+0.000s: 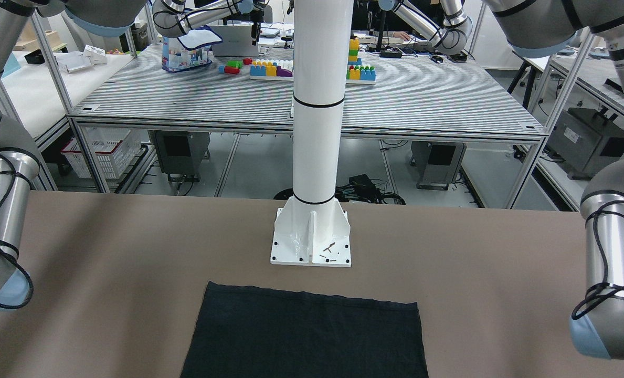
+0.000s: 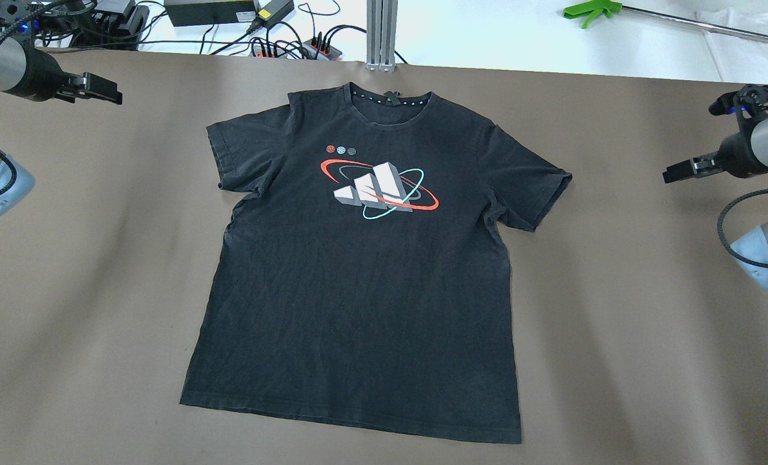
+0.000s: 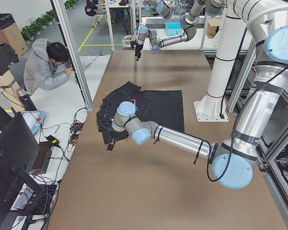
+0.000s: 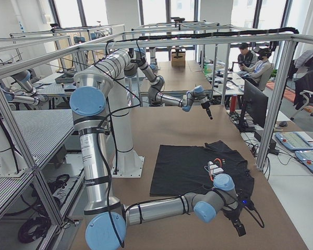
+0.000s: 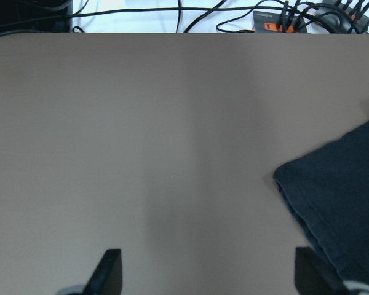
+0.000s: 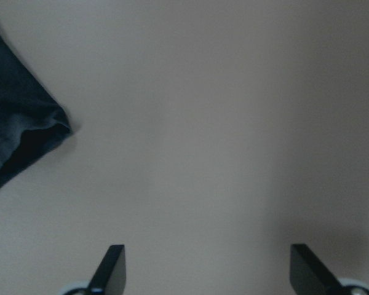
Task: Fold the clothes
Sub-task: 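Move the left gripper toward the shirt's sleeve while the right gripper approaches the other sleeve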
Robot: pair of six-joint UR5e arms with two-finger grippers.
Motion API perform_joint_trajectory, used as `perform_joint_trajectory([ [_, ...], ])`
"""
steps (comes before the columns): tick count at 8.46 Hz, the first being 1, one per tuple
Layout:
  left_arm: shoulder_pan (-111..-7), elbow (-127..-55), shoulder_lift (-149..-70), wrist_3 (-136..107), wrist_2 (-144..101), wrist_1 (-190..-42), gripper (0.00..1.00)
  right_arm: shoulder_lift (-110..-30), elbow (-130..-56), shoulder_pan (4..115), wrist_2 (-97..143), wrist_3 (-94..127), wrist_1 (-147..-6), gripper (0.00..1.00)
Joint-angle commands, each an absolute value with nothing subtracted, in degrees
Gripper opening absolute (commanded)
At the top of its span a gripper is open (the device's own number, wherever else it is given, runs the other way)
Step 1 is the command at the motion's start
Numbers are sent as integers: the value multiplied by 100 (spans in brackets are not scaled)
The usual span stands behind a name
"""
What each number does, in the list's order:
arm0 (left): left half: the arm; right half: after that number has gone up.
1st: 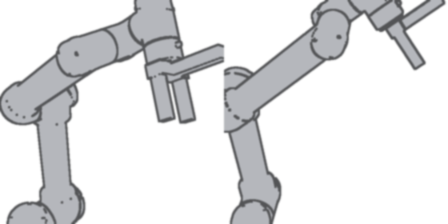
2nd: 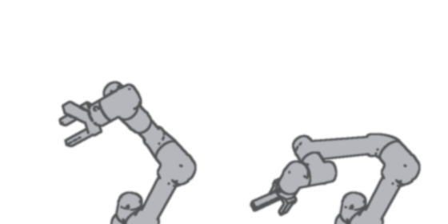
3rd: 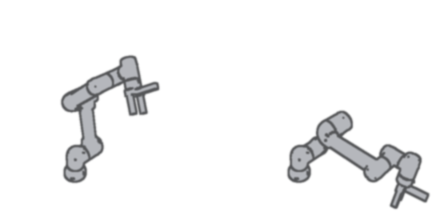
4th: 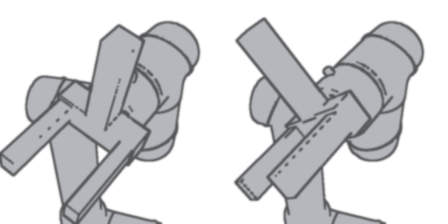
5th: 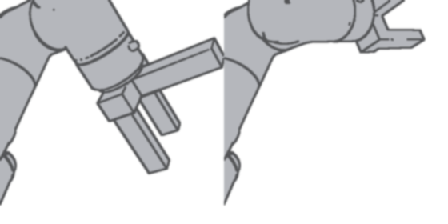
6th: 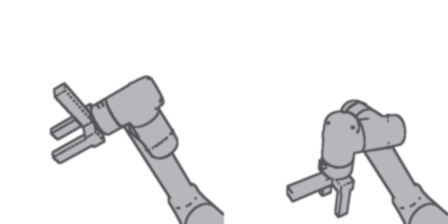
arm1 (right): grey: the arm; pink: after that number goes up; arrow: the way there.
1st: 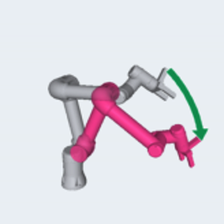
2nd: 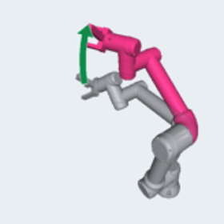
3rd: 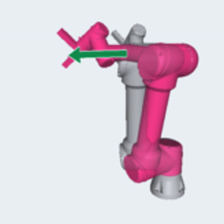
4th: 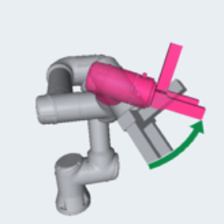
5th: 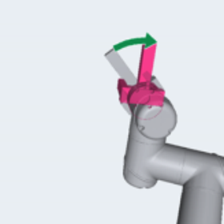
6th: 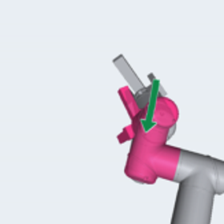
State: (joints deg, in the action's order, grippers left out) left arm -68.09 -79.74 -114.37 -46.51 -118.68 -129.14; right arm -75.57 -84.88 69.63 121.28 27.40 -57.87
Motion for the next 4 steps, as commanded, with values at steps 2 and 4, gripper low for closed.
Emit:
perform_joint_trajectory([
  [2, -6434, -7190, -12101, -5130, -11523, -13517, 100, -7120, -7885, 6269, 11744, 3769, -4834, 94],
  [4, -6312, -7119, -12304, -5474, -11400, -13509, 100, -6918, -7866, 5891, 11340, 4461, -4764, 94],
])
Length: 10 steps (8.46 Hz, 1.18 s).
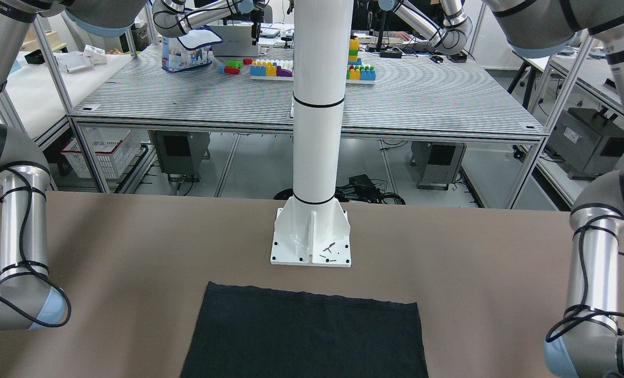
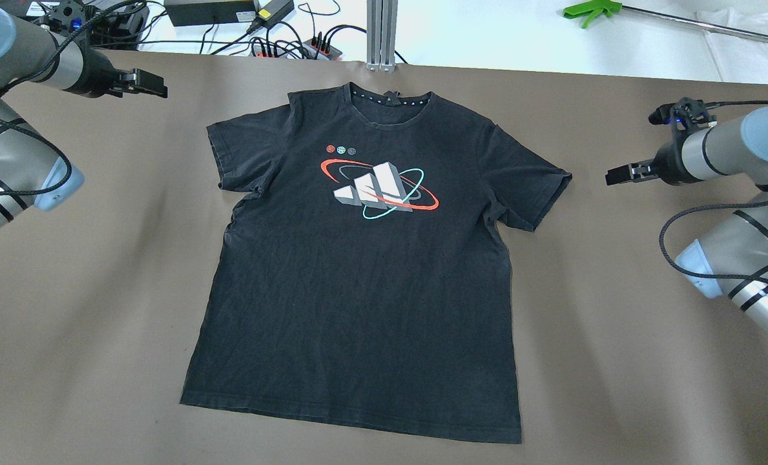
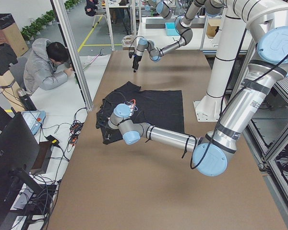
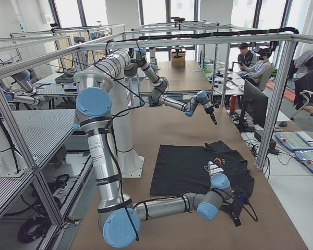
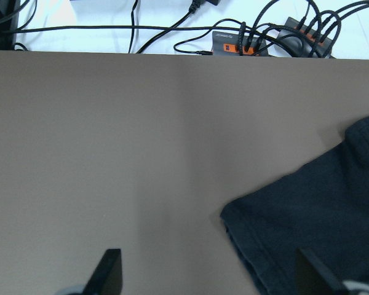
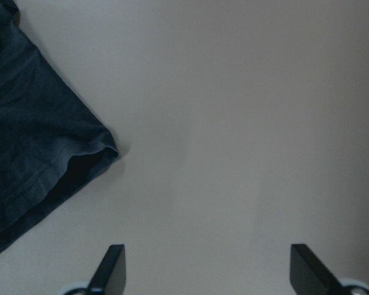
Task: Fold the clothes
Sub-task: 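Move the left gripper toward the shirt's sleeve while the right gripper approaches the other sleeve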
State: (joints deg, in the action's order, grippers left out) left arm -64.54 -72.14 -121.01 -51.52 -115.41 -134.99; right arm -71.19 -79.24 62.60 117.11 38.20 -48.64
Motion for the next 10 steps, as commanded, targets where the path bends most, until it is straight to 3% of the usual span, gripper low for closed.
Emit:
perform_joint_trajectory([
  [1, -6241, -7119, -12357, -5536, -11278, -13509, 100, -6804, -7866, 5654, 11077, 4891, -4772, 94],
  [4, -6223, -7119, -12410, -5563, -11268, -13474, 100, -6443, -7419, 5256, 10512, 5273, -4755, 94],
  [10, -6187, -7119, -12428, -5572, -11188, -13465, 100, -6442, -7076, 4949, 10240, 5580, -4378, 94],
])
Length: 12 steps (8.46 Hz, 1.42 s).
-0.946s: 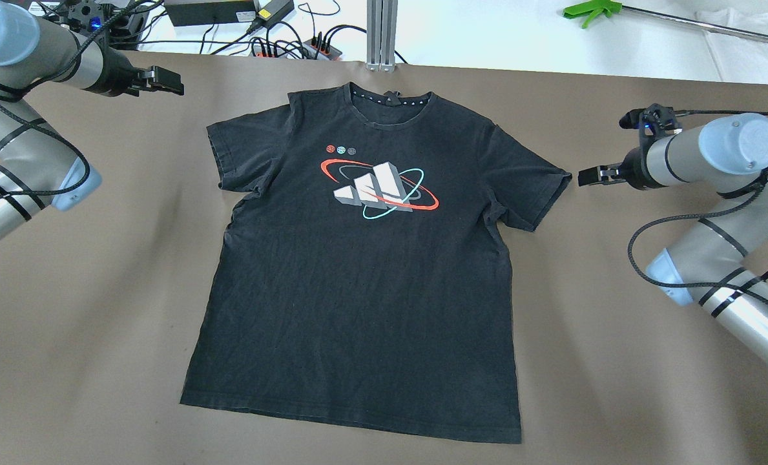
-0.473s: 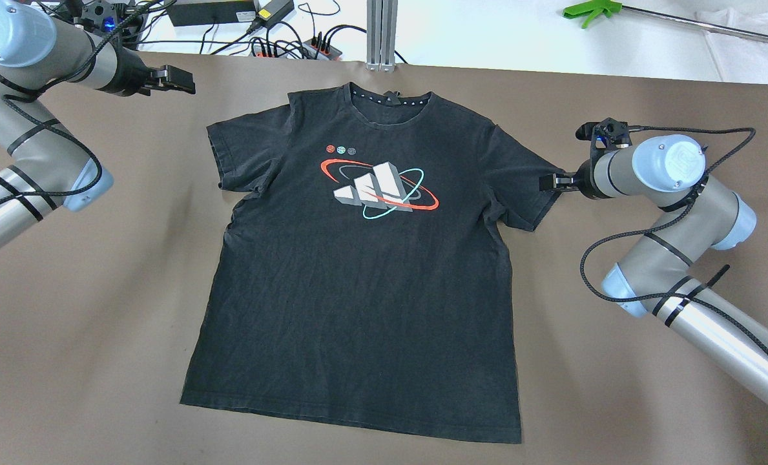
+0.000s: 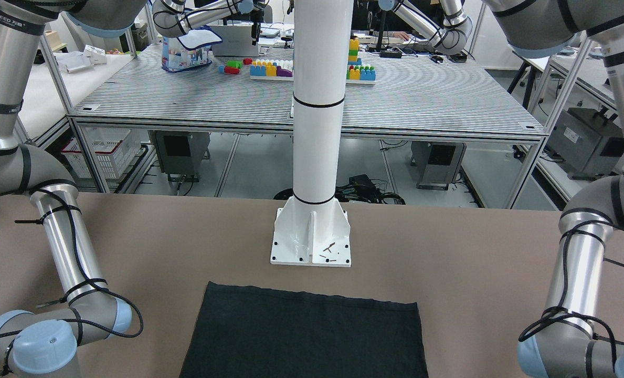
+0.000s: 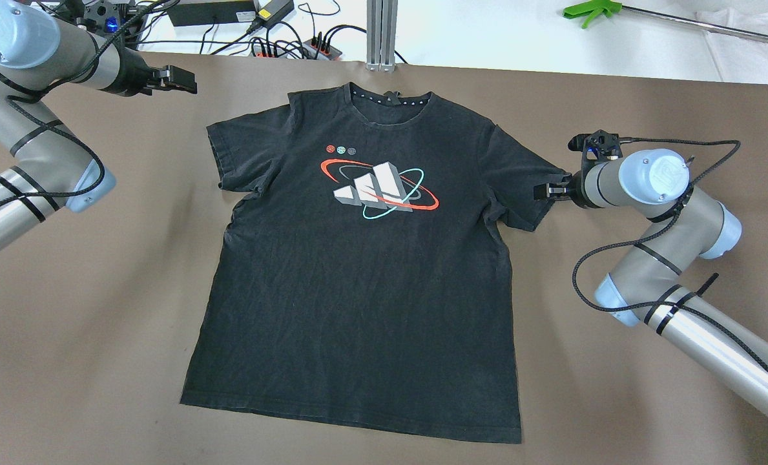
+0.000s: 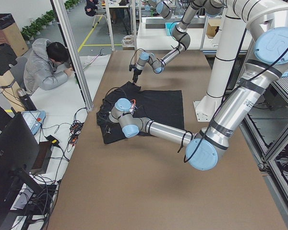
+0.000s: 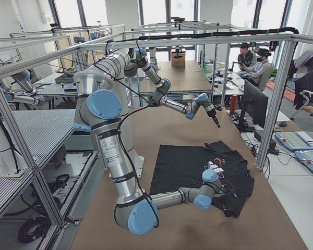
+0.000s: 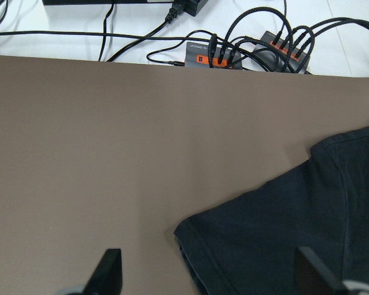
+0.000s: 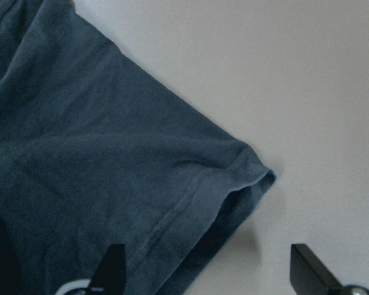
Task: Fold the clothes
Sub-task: 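Move the left gripper toward the shirt's sleeve while the right gripper approaches the other sleeve, then grasp the sleeve with the right gripper and fold it inward toward the collar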
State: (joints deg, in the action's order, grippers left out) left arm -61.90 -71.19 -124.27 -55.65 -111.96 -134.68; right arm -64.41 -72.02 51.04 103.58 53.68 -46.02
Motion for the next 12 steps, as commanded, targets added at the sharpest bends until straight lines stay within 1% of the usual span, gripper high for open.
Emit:
perform_joint_trajectory([
  [1, -6187, -7119, -12428, -5564, -11188, -13465, 100, -6434, -7058, 4931, 10178, 5581, -4360, 93],
  [2, -6187, -7119, -12428, -5572, -11180, -13465, 100, -6425, -7040, 4931, 10178, 5581, -4359, 86],
  [3, -6179, -7119, -12428, -5572, -11154, -13465, 100, -6425, -7040, 4922, 10178, 5581, -4359, 46],
  [4, -6179, -7119, -12428, -5581, -11153, -13465, 100, -6399, -7049, 4931, 10186, 5590, -4359, 12],
  [5, -6179, -7119, -12428, -5581, -11153, -13465, 100, -6355, -7075, 4931, 10187, 5590, -4359, 0],
  [9, -6187, -7128, -12437, -5607, -11153, -13474, 100, -6162, -7119, 4939, 10239, 5616, -4368, 0],
  [12, -6196, -7128, -12393, -5607, -11153, -13474, 100, -6118, -7671, 4939, 10257, 5625, -4438, 0],
])
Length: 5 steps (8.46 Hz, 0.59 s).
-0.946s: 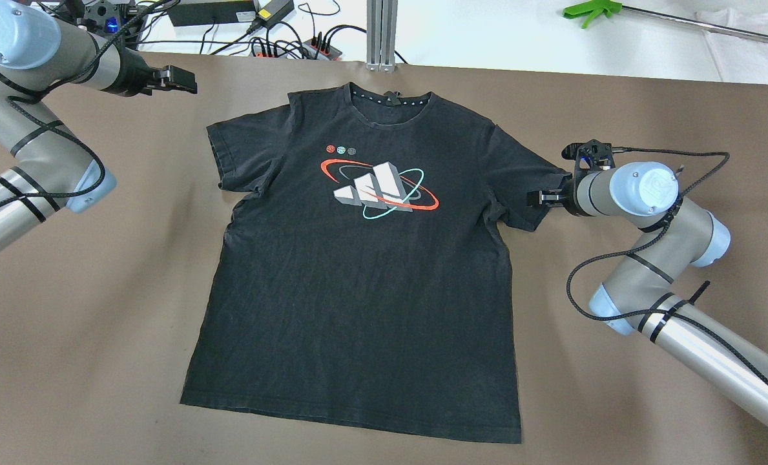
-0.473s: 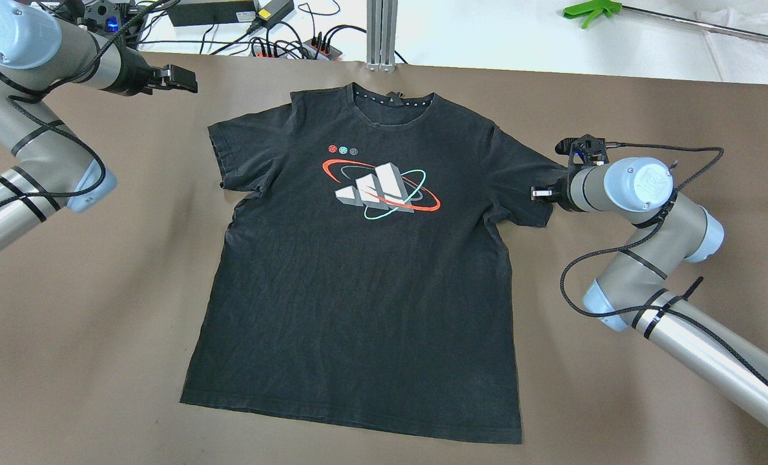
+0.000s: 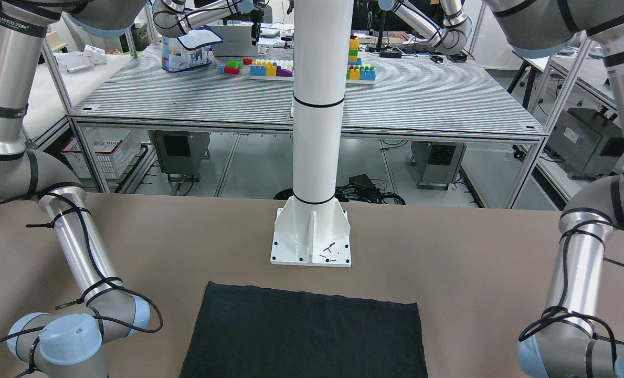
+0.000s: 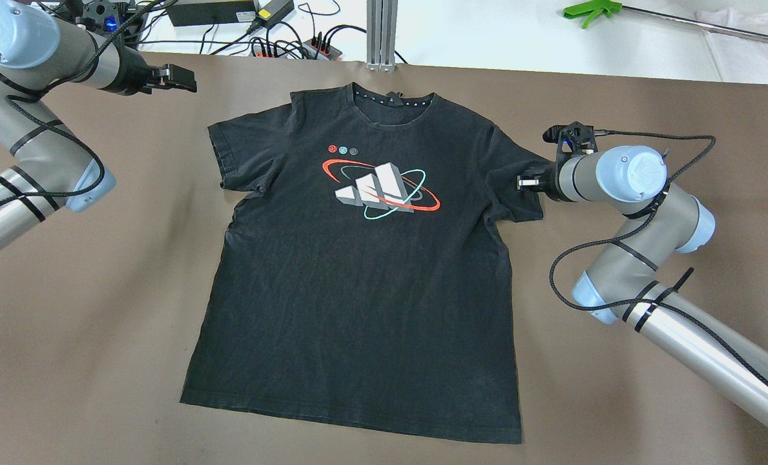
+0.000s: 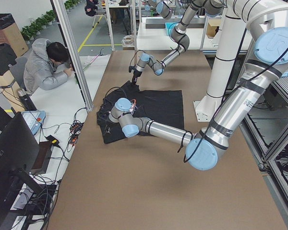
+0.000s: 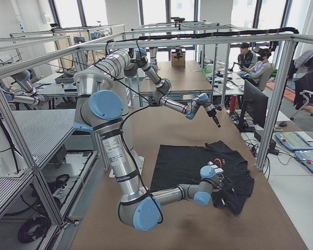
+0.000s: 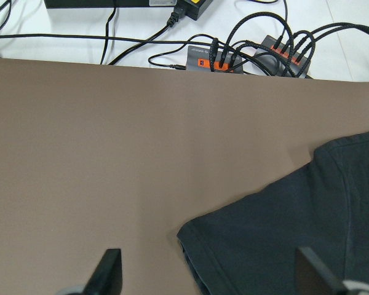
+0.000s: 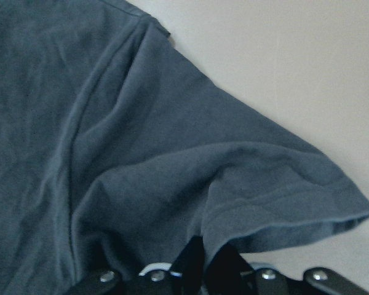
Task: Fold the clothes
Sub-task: 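Grasp the sleeve with the right gripper and fold it inward toward the collar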
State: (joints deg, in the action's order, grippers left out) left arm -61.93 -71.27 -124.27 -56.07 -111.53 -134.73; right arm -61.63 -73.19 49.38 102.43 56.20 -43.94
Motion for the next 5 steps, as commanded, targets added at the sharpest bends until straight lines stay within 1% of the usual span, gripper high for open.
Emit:
perform_joint_trajectory([
  [1, -6196, -7128, -12358, -5607, -11153, -13482, 100, -5865, -7708, 4939, 10257, 5616, -4560, 0],
  [4, -6196, -7128, -12287, -5625, -11153, -13491, 100, -5117, -7629, 4774, 10187, 5590, -5254, 0],
  [5, -6196, -7119, -12252, -5616, -11153, -13500, 100, -4933, -7472, 4746, 10169, 5599, -5299, 0],
])
